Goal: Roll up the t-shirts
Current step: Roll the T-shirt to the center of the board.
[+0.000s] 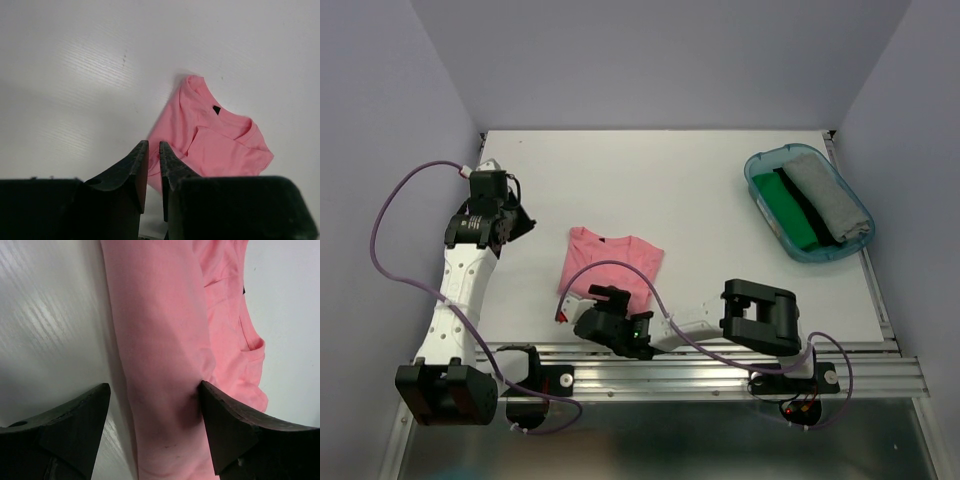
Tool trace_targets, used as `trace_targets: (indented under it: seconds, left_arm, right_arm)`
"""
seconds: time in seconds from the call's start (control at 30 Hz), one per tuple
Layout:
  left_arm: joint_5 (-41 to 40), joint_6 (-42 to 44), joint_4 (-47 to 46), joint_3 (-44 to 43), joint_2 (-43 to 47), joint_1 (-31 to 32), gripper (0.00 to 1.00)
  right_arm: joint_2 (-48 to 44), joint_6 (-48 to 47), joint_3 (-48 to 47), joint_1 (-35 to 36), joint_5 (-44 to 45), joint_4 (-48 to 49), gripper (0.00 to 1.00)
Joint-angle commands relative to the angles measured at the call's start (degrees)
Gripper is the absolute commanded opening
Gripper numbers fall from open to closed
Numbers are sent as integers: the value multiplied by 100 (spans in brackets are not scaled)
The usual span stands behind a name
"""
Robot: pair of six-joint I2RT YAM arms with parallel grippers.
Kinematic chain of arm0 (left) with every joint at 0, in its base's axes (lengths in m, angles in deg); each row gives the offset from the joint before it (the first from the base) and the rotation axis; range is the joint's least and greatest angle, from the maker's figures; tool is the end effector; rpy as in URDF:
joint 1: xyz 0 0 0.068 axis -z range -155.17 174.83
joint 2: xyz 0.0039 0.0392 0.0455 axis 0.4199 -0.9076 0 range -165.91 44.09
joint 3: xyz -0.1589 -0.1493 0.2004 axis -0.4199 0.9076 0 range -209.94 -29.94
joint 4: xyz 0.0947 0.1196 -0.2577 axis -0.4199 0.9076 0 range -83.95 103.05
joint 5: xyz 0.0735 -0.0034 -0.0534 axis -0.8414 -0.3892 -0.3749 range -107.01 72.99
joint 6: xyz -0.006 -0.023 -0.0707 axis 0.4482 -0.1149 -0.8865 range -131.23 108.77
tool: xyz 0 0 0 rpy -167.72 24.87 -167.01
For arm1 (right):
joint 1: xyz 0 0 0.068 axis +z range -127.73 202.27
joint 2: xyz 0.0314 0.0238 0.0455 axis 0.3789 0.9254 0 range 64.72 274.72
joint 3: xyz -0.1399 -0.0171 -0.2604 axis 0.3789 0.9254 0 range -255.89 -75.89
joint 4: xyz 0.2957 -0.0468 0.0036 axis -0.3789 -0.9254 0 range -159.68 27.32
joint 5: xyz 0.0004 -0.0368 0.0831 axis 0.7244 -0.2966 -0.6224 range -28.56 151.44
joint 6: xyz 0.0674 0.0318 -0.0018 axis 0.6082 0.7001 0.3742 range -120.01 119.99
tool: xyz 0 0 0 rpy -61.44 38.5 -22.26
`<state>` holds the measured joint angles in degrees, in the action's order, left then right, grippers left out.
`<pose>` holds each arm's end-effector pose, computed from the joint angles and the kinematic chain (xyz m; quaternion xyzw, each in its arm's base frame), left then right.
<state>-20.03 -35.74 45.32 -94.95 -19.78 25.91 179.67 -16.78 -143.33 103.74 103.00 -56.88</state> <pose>0.2845 -0.0021 0.3535 -0.1939 0.8779 -0.0737 0.4316 0.1106 0.4572 0.1245 -0.5501 0.6681 -0.0688 0.4963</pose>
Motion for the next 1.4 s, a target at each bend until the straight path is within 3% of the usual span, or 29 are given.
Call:
trace_targets:
  seconds: [0.0,0.13,0.17,0.2,0.47,0.77,1.07,1.37]
  left_arm:
    - [100,87,-103,85,147,-38,26]
    - [171,87,-147,129,147,-47,26]
    - [180,87,-139,138,139,-55,26]
    - [171,96,-139,138,139,-55,26]
    - [241,113,-165,156,139,-64,26]
    - [276,131,-226,234,165,-64,26]
    - [276,149,-270,287,139,-64,26]
    - [276,184,-288,331,156,-64,26]
  right_arm:
    - [308,-63,82,27,370,421,77]
    - [466,-19,196,27,441,755,60]
    - [440,25,214,27,423,808,49]
    - [414,69,222,27,380,826,44]
    - [-174,368,319,-412,-777,599,19]
    - [-588,1202,-234,-1221,-3214,-974,13]
    - [-606,2046,-840,-2056,-6331,-1581,10]
    - [-352,2828,-1157,-2689,-7968,-1679,8]
